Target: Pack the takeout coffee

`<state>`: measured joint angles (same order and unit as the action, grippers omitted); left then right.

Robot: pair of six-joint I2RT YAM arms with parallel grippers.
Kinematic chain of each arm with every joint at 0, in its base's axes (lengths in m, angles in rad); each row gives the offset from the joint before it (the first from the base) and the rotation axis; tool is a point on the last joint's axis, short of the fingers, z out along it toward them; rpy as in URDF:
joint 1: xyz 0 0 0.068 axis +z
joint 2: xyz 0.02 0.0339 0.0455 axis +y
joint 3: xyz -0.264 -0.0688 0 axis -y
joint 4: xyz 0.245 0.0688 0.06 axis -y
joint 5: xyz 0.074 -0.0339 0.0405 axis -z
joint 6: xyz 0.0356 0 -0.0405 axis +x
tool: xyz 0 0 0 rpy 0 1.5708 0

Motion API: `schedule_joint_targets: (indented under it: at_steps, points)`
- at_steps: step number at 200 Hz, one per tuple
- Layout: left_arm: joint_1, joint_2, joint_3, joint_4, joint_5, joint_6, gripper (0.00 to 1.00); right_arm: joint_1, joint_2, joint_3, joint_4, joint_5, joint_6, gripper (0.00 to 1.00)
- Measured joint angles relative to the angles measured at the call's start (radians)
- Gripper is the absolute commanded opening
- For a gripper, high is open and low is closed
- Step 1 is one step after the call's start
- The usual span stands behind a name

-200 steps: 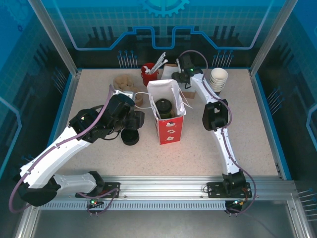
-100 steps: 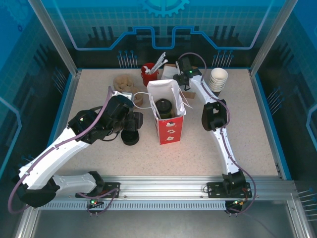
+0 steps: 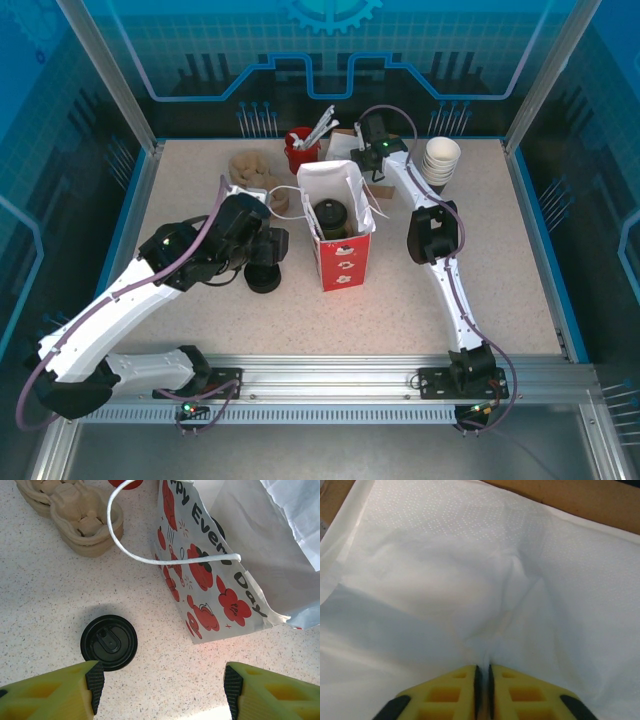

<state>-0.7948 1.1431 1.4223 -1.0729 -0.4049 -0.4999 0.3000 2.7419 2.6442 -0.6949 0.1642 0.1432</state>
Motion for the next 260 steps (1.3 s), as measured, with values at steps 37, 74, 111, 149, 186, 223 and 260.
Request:
schedule_joint_targets:
  at_steps: [37, 74, 111, 149, 186, 223, 260]
  points:
    - [0.000, 0.000, -0.003, 0.001, 0.000, 0.000, 0.67, 0.000, 0.000, 0.000, 0.000, -0.005, 0.002, 0.05]
    - [0.000, -0.001, -0.006, 0.001, 0.000, 0.000, 0.67, 0.000, -0.029, 0.000, -0.010, -0.015, 0.002, 0.01]
    - [0.000, -0.001, -0.006, 0.001, 0.000, 0.000, 0.67, 0.000, -0.116, 0.000, -0.018, -0.020, 0.002, 0.00]
    - [0.000, -0.008, -0.010, 0.005, 0.000, 0.000, 0.67, 0.000, -0.199, 0.015, -0.029, -0.033, 0.002, 0.00]
    - [0.000, -0.037, -0.037, 0.015, 0.001, -0.005, 0.68, 0.000, -0.250, 0.027, -0.068, -0.035, 0.003, 0.00]
    - [0.004, -0.066, -0.043, 0.017, 0.002, -0.013, 0.69, 0.001, -0.355, 0.027, -0.144, -0.049, 0.022, 0.00]
    - [0.010, -0.090, -0.057, 0.045, 0.011, -0.018, 0.71, 0.007, -0.515, 0.028, -0.207, -0.073, 0.062, 0.00]
